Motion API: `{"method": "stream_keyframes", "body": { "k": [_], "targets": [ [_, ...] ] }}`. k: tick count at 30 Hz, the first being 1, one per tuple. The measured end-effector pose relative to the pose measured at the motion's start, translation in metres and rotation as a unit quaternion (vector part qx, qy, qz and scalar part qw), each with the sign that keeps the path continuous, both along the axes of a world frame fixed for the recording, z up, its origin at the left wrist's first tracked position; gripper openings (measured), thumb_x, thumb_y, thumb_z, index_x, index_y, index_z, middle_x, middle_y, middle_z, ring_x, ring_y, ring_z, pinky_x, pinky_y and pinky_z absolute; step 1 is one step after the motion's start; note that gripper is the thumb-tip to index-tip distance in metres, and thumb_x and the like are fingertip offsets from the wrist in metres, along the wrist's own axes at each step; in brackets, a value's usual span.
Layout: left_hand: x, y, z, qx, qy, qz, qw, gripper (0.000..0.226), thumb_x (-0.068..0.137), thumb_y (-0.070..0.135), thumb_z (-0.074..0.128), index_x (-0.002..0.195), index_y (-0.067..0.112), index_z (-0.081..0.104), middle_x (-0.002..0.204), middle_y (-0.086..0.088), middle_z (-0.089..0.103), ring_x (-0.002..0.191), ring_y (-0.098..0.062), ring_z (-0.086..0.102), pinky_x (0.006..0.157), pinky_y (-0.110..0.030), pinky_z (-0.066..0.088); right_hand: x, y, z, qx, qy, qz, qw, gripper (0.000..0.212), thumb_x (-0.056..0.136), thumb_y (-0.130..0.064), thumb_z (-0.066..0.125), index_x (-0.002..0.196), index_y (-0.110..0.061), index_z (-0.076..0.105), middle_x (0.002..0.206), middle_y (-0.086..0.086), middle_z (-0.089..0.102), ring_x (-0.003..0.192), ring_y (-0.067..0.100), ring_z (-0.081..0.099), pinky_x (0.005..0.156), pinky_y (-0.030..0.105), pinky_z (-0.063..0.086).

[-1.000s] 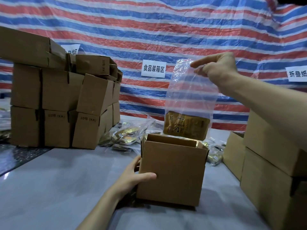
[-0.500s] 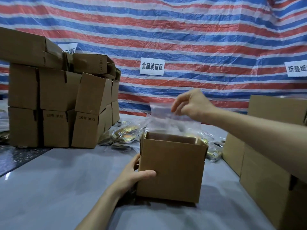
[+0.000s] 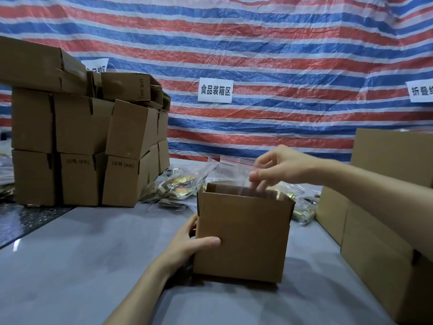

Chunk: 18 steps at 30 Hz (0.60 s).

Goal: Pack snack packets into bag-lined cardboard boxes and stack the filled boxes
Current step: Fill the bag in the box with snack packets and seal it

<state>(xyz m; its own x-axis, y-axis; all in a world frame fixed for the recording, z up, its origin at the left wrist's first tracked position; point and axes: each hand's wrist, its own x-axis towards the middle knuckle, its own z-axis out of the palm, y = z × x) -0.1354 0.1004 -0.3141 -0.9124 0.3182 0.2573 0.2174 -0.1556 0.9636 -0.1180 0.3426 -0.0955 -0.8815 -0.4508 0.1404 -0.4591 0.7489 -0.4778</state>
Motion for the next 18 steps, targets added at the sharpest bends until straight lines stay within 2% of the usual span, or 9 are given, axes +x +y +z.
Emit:
{"method": "stream_keyframes", "body": {
  "k": [3,6,8,11,13,15,18],
  "targets": [
    [0.0,0.0,0.0,-0.005,0.004,0.005,1.0,0.083,0.057,0.036,0.094,0.131,0.022,0.06,0.125,-0.006,0.072,0.116,-0.028,0.069,0.093,-0.043,0.057,0.01,0.002,0.018,-0.023,-0.043,0.034,0.998,0.031,0.086,-0.04,0.072,0.1,-0.013,0.078,0.097,0.001,0.079,0.089,0.022,0.077,0.082,0.03,0.061],
    [0.0,0.0,0.0,-0.009,0.005,0.004,1.0,0.084,0.056,0.036,0.093,0.131,0.021,0.059,0.123,-0.005,0.073,0.114,-0.026,0.069,0.088,-0.036,0.058,0.015,0.006,0.03,-0.015,-0.096,0.035,0.995,0.026,0.088,-0.04,0.07,0.099,-0.018,0.081,0.103,0.003,0.079,0.088,0.026,0.077,0.075,0.024,0.061],
    [0.0,-0.001,-0.001,-0.01,0.009,0.001,1.0,0.085,0.056,0.034,0.093,0.132,0.02,0.058,0.124,-0.006,0.072,0.116,-0.027,0.068,0.09,-0.038,0.058,0.015,0.007,0.032,-0.011,-0.118,0.032,0.992,0.03,0.087,-0.041,0.069,0.099,-0.016,0.081,0.105,0.005,0.078,0.087,0.028,0.077,0.072,0.022,0.059],
    [-0.001,-0.002,-0.002,-0.031,0.032,0.009,0.999,0.089,0.054,0.034,0.093,0.134,0.02,0.057,0.125,-0.005,0.072,0.12,-0.027,0.066,0.101,-0.045,0.053,0.011,0.008,0.03,-0.024,-0.169,0.04,0.984,0.03,0.09,-0.039,0.066,0.102,-0.014,0.079,0.11,0.01,0.077,0.09,0.032,0.076,0.079,0.031,0.061],
    [-0.002,-0.002,-0.002,-0.051,0.051,0.013,0.997,0.091,0.053,0.032,0.093,0.134,0.02,0.056,0.124,-0.004,0.072,0.119,-0.025,0.066,0.101,-0.042,0.052,0.007,0.005,0.026,-0.041,-0.208,0.038,0.977,0.022,0.095,-0.03,0.064,0.1,-0.014,0.077,0.108,0.013,0.076,0.095,0.034,0.074,0.083,0.038,0.061],
    [-0.003,-0.002,-0.001,-0.064,0.065,0.014,0.996,0.09,0.05,0.032,0.094,0.132,0.024,0.058,0.122,-0.003,0.072,0.116,-0.023,0.067,0.095,-0.035,0.053,0.001,0.001,0.018,-0.021,-0.162,0.01,0.986,0.014,0.1,-0.016,0.061,0.094,-0.014,0.075,0.097,0.012,0.077,0.091,0.029,0.075,0.084,0.039,0.059],
    [-0.003,-0.003,0.0,-0.07,0.075,0.011,0.995,0.086,0.049,0.034,0.095,0.127,0.035,0.06,0.122,-0.001,0.071,0.112,-0.017,0.068,0.087,-0.026,0.054,-0.004,-0.009,0.001,0.064,-0.014,-0.048,0.997,0.013,0.099,-0.014,0.061,0.095,-0.017,0.073,0.082,0.002,0.077,0.08,0.019,0.076,0.08,0.037,0.059]
  ]
}}
